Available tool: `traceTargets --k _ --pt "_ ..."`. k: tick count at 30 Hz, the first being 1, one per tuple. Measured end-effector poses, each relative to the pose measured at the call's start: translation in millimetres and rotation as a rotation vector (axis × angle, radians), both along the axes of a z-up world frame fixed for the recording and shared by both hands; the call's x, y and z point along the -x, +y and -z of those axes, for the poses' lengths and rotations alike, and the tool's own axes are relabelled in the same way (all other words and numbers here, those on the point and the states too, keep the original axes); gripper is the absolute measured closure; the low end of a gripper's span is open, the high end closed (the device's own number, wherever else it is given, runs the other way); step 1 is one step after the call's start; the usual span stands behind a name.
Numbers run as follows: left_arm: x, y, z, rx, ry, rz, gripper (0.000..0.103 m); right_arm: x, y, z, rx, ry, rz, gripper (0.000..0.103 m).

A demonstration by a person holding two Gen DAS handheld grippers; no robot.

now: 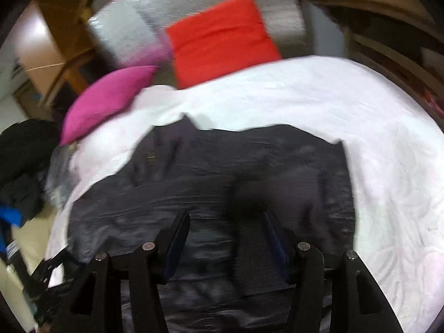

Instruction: Fold large clothes

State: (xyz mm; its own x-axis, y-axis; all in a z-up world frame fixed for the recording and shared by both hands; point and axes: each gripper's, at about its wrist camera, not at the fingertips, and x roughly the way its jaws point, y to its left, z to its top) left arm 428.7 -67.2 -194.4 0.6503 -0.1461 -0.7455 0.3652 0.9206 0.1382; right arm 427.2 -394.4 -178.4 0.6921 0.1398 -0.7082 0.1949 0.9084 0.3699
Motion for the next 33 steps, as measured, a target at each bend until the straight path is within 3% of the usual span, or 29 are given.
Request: traceTargets --k 4,9,14,17,20,24,28,33 --pt "-7 12 -11 0.066 0.019 -0.010 0.018 -2 33 -3 0.049 0.002 -0.115 0.045" --pt "-20 48 -29 0.184 0.020 -0.122 0.018 -3 70 8 0.089 0.029 -0.248 0.045" --pt "-34 63 -12 0.130 0.081 -0.216 0.018 -10 94 31 0.130 0.134 -0.343 0.046" --pt "-39 65 5 0.131 0.167 -0.225 0.018 -11 93 35 0.120 0.178 -0.372 0.046" --pt "-39 64 5 0.137 0.171 -0.209 0.018 -7 87 28 0.088 0.190 -0.380 0.047" --pt "-36 66 -5 0.158 0.125 -0.208 0.018 1 51 5 0.054 0.111 -0.284 0.048" --pt "-37 69 -10 0.175 0.110 -0.226 0.018 5 -4 -3 0.027 0.048 -0.033 0.048" --pt "-46 62 10 0.122 0.186 -0.216 0.017 -5 -41 34 -0.049 0.150 0.071 0.048"
